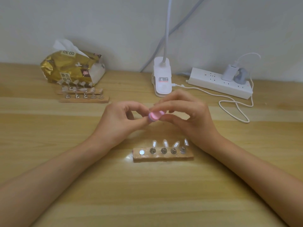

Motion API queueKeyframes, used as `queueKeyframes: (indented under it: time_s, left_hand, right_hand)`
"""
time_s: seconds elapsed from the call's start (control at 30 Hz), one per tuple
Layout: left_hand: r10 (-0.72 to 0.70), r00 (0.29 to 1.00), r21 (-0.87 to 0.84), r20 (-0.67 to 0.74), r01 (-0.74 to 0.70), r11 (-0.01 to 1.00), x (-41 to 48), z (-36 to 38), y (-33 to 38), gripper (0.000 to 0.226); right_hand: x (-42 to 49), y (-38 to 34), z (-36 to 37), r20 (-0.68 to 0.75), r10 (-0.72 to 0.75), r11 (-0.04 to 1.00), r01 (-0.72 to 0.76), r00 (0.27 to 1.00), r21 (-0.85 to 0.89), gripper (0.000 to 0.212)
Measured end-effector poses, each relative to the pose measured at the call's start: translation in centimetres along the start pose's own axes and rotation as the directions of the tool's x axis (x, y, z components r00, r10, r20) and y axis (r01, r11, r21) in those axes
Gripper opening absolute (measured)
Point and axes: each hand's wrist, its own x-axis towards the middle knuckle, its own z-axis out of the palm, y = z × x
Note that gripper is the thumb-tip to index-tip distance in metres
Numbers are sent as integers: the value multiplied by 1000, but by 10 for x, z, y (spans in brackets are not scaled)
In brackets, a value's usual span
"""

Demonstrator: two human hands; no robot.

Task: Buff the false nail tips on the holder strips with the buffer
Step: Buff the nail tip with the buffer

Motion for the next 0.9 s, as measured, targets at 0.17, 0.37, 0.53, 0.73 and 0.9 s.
queueKeyframes:
  time_s: [0.17,0.37,0.53,0.73,0.9]
  left_hand:
    - [13,1000,2,-1,-13,1000,1,0,0,16]
    - [22,1000,1,15,-22,1000,0,0,1,15]
    - [27,999,-5,19,-27,1000,0,0,3,8]
    - [5,1000,-32,14,-5,999,1,-1,1,3]
    - [12,1000,-69,-15,-13,998,2,-2,1,10]
  right_hand:
    - [-1,-2,3,-13,-20,1000,20,1000,-11,19]
    - [0,-3,3,-13,-22,1000,22,1000,-13,20]
    - [1,0,0,-37,18,1000,-17,999,9,21]
    - [2,4,-6,-87,42,990,-30,995,140,22]
    - [1,8,-9,-166,291,912,-221,942,345,19]
